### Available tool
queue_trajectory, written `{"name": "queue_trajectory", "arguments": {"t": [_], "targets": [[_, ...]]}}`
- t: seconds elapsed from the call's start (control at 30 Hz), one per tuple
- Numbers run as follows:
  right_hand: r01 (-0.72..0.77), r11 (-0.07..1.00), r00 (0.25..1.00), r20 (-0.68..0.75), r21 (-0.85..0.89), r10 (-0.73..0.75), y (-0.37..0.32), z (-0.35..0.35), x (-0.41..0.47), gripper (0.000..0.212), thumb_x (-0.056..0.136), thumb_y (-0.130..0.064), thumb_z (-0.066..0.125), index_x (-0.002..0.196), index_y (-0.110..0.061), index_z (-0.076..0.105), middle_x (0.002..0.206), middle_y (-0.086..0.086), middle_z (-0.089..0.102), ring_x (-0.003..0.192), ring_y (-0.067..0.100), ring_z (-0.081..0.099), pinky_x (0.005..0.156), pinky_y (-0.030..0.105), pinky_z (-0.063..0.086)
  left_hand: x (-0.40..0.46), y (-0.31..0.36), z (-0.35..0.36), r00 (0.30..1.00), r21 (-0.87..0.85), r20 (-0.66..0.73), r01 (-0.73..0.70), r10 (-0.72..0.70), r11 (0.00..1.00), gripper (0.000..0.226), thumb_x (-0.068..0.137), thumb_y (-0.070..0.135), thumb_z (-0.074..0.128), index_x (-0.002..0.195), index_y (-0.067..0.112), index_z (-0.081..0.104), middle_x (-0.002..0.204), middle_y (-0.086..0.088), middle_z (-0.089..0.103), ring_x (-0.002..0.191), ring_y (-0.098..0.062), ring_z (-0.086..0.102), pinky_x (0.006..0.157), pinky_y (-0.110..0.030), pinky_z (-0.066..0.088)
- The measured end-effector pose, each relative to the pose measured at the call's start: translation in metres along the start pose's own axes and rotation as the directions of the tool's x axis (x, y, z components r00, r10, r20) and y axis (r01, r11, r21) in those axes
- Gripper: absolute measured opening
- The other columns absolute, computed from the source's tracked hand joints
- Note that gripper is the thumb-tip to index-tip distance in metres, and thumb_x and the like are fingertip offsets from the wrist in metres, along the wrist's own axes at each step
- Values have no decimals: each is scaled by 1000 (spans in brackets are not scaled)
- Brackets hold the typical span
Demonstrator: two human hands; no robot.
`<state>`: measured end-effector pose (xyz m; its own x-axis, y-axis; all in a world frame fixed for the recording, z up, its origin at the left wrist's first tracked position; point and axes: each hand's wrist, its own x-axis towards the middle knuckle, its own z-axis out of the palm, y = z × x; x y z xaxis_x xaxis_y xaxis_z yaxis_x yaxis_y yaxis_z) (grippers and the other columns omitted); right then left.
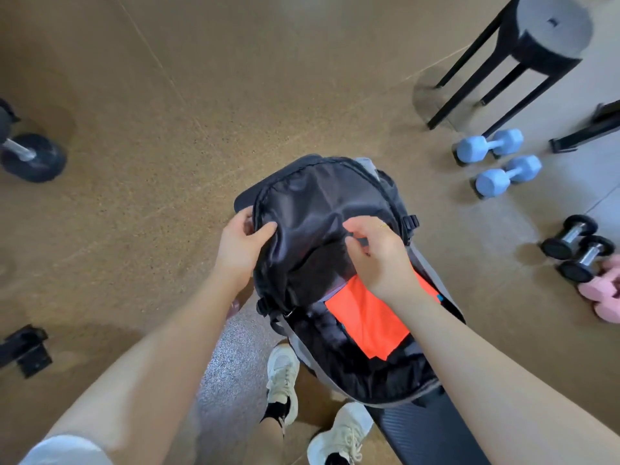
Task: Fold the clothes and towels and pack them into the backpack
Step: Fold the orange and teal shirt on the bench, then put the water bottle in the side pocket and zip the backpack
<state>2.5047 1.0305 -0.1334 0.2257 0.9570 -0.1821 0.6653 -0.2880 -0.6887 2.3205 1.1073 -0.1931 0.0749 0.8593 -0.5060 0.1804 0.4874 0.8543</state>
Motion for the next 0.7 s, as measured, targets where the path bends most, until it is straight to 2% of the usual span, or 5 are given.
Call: {"name": "queue_trajectory", "arguments": {"t": [0.2, 0.3, 0.43, 0.53, 0.7], "targets": [[-225, 939, 959, -112, 260, 261, -42, -33, -8, 45, 89, -32, 60, 126, -10, 48, 118, 3, 56, 95, 14, 55, 83, 18, 36, -81, 28, 25, 888, 409, 176, -459, 425, 789, 34, 84, 12, 62, 115, 26, 57, 88, 2, 62, 72, -1, 52, 69, -10, 38], [-396, 894, 905, -78, 210, 419, -35, -45, -25, 62, 80, -44, 66, 127, -7, 49, 119, 3, 58, 112, 17, 53, 87, 22, 36, -115, 16, 51, 645, 477, 430, -756, 632, 448, 39, 79, 10, 50, 115, 26, 49, 90, 2, 61, 81, -12, 53, 69, -22, 44], [-428, 875, 862, -189, 228, 471, -2, -61, -73, 16, 81, -17, 65, 79, -9, 51, 72, 2, 53, 73, 20, 50, 58, 21, 30, -158, -7, 77, 423, 459, 641, -880, 641, 122, 35, 77, 13, 44, 110, 23, 48, 68, -3, 57, 59, -21, 58, 50, -28, 49], [-526, 722, 740, -177, 450, 649, 42, -65, -124, 32, 84, -13, 61, 64, -13, 36, 61, 13, 48, 58, 26, 46, 56, 29, 41, -186, -34, 76, 465, 457, 710, -876, 529, 158, 31, 81, 24, 46, 112, 22, 47, 79, 0, 63, 70, -16, 59, 56, -26, 51], [-615, 207, 473, 146, 761, 869, 119, -39, -188, 36, 91, -11, 57, 62, -15, 36, 59, 4, 38, 52, 15, 36, 52, 26, 38, -209, -69, 69, 690, 503, 586, -721, 425, 476, 37, 84, 27, 53, 117, 9, 57, 98, -4, 64, 90, -12, 58, 79, -18, 43]]}}
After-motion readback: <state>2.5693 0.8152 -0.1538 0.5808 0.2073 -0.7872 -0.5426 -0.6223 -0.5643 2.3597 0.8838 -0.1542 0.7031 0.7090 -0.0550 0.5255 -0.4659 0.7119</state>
